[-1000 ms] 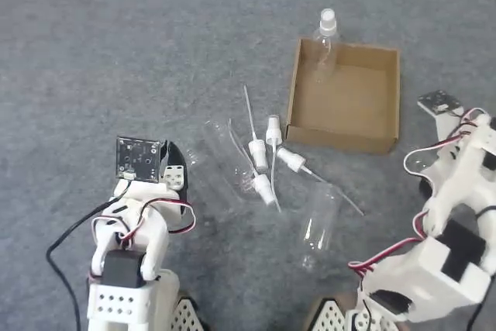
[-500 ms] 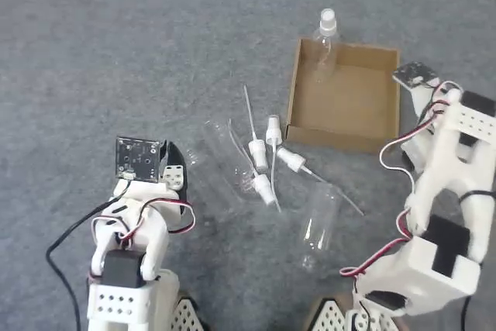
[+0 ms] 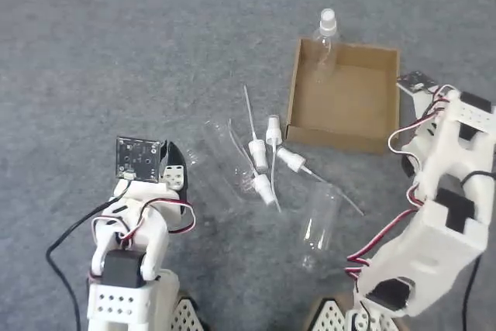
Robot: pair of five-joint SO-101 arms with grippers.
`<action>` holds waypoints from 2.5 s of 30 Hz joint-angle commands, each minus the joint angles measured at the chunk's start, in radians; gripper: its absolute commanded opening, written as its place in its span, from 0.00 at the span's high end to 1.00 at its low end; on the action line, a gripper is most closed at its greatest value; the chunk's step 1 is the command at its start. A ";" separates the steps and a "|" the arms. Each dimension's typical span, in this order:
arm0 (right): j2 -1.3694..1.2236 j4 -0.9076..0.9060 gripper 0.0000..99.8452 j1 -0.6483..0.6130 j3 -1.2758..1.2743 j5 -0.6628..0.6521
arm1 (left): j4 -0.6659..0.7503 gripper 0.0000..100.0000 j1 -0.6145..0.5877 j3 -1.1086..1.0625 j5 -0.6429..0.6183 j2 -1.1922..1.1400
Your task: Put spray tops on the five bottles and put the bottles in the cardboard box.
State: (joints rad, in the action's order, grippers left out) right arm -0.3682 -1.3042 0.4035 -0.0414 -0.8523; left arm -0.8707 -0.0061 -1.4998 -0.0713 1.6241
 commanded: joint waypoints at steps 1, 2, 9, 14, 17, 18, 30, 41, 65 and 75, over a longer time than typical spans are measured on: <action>0.016 -0.004 0.83 0.012 0.061 -0.015 | 0.006 0.99 0.003 0.004 -0.009 0.020; 0.015 -0.004 0.84 0.012 0.061 -0.014 | 0.006 0.99 0.003 0.004 -0.009 0.020; 0.018 -0.005 0.98 0.045 0.060 -0.020 | 0.006 0.99 -0.003 0.030 0.032 0.009; 0.038 -0.013 0.99 0.082 0.061 -0.020 | -0.018 0.99 0.041 0.120 0.044 -0.049; 0.084 -0.015 0.99 0.119 0.057 -0.020 | -0.038 0.99 0.114 0.229 0.072 -0.219; 0.102 -0.015 0.99 0.131 0.057 -0.020 | -0.038 0.99 0.140 0.275 0.080 -0.290; 0.277 0.079 0.99 0.160 -0.152 -0.020 | -0.032 0.86 0.322 0.883 0.023 -1.266; 0.291 0.088 0.99 0.162 -0.195 -0.055 | -0.101 0.84 0.325 1.434 -0.077 -1.904; 0.291 0.082 0.99 0.159 -0.195 -0.057 | -0.310 0.84 0.348 1.761 -0.133 -2.265; 0.294 0.082 0.99 0.165 -0.195 -0.061 | -0.324 0.97 0.417 1.794 -0.144 -2.248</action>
State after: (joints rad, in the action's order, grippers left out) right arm -0.1534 -1.2275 0.5539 -0.2424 -0.8953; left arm -1.1745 0.3805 0.2217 -0.2048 -0.6697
